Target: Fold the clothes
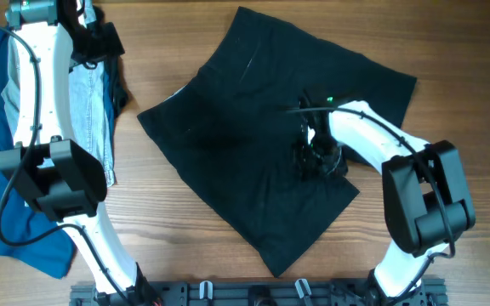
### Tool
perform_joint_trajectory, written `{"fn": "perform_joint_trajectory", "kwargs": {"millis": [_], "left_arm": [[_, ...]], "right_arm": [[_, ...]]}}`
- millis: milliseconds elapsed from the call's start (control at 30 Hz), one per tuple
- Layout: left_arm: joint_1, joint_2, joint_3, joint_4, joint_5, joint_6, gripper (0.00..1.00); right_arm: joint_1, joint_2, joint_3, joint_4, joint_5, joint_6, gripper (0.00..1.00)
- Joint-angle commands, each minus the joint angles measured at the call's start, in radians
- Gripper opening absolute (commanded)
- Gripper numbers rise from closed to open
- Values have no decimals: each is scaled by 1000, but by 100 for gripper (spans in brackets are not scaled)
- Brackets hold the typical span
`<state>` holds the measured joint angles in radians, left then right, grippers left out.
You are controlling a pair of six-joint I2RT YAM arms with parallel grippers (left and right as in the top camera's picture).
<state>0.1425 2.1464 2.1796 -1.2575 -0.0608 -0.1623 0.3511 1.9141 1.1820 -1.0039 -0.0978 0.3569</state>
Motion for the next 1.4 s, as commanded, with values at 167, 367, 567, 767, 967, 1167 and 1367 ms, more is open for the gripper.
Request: {"fn": "perform_joint_trajectory", "kwargs": {"millis": [167, 367, 567, 767, 967, 1167, 1367], "left_arm": [[-3, -29, -1, -4, 20, -6, 100], [-27, -29, -1, -5, 20, -6, 100], [-67, -20, -1, -36, 19, -6, 100], [-119, -20, -1, -101, 19, -2, 100], [-169, -21, -1, -280, 36, -2, 98], [-264, -21, -18, -395, 105, -95, 97], [-390, -21, -238, -261, 136, -316, 91]], "right_arm": [[-75, 6, -32, 73, 207, 113, 15], [-257, 6, -32, 206, 187, -41, 4], [-437, 10, -11, 439, 93, -203, 4], [-484, 4, 141, 313, -18, -223, 55], [-484, -213, 317, -73, 21, -27, 75], [-484, -444, 315, -321, 89, 124, 100], [-484, -467, 292, -446, 79, 209, 100]]}}
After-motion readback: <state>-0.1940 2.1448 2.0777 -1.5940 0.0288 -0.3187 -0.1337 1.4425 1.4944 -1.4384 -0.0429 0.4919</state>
